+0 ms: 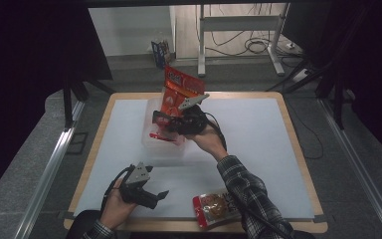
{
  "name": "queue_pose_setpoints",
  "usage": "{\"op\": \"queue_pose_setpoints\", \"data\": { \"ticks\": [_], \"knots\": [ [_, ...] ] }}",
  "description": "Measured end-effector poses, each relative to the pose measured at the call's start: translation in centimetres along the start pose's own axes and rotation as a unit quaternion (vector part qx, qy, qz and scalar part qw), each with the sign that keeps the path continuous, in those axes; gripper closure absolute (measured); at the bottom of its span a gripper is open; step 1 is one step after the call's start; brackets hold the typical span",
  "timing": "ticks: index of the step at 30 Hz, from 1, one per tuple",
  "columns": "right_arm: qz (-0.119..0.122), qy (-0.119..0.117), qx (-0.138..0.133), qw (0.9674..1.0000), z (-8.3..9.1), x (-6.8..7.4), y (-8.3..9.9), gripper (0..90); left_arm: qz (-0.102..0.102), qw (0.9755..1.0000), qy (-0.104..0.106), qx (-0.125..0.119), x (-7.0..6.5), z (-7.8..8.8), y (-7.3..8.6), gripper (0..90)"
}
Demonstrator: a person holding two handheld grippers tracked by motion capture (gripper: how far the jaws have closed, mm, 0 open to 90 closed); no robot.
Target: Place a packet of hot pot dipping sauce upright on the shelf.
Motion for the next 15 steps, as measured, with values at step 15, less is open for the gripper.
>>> {"op": "queue_pose_setpoints", "data": {
  "ticks": [15],
  "knots": [
    [-0.016,0.013,0.024,0.9995,-0.14,-0.13,0.23,53.7,-0.003,1.0,0.002,0.004,-0.05,-0.07,0.01,0.6]
  ]
}}
Point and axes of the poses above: each handheld gripper's, and its own axes: z roughly backward along the jaws, y roughly out of its underside, x roughly to its left, the point moved 1 cm from there along -z, roughly forward along the jaws, and after that the axes turned 2 degrees about z, right-handed, at the moved point
